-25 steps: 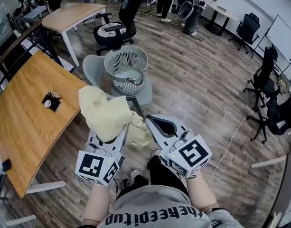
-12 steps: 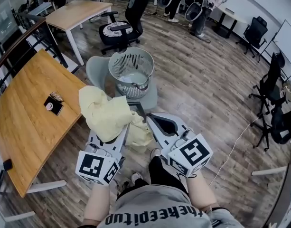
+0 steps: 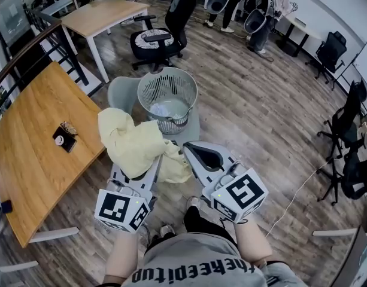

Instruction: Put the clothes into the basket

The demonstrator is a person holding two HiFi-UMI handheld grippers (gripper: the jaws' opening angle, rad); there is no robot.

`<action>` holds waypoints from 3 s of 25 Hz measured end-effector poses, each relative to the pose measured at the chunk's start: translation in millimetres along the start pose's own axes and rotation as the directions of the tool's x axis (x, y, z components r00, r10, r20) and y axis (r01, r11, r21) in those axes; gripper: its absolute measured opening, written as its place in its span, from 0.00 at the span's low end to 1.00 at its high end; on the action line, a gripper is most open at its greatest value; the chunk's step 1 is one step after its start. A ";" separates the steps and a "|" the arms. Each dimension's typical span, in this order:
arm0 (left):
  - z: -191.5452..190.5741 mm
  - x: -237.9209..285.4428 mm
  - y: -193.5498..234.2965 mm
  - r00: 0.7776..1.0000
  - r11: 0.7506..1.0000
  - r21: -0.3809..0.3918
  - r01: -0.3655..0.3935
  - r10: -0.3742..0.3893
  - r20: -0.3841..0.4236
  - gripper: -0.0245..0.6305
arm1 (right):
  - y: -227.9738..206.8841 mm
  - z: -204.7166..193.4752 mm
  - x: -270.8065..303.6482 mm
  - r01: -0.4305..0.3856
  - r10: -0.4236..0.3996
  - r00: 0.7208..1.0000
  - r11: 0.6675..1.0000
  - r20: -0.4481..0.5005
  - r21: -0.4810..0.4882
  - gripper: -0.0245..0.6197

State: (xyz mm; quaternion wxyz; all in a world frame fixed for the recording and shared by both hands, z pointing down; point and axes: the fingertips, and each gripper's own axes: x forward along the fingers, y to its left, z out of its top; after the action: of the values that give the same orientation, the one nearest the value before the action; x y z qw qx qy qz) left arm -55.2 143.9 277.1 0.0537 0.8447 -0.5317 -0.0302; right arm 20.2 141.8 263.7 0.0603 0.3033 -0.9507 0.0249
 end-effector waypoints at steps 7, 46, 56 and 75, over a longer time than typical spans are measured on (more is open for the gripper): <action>2.5 37.0 1.0 1.000 1.000 -0.001 -0.030 0.030 -0.006 0.28 | -38.1 4.8 10.0 -0.037 0.037 0.999 0.999 0.006 0.008 0.05; -1.8 144.8 25.6 0.996 0.997 0.012 -0.078 0.079 -0.040 0.28 | -146.8 -0.6 56.5 -0.091 0.089 0.996 0.993 0.024 0.072 0.05; 7.6 163.1 82.9 0.998 1.000 0.014 -0.018 0.019 -0.055 0.28 | -150.4 6.2 115.5 -0.042 0.040 0.999 0.994 0.021 0.099 0.05; 15.9 197.6 163.4 0.994 0.996 0.000 0.089 -0.088 -0.071 0.28 | -162.4 10.8 195.8 0.064 -0.064 0.998 0.991 -0.006 0.121 0.05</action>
State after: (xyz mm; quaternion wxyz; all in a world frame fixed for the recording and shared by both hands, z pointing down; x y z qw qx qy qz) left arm -117.6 -105.2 282.6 0.0700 0.8680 -0.4915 -0.0018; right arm -45.1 -103.8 280.2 0.0435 0.3366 -0.9372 0.0811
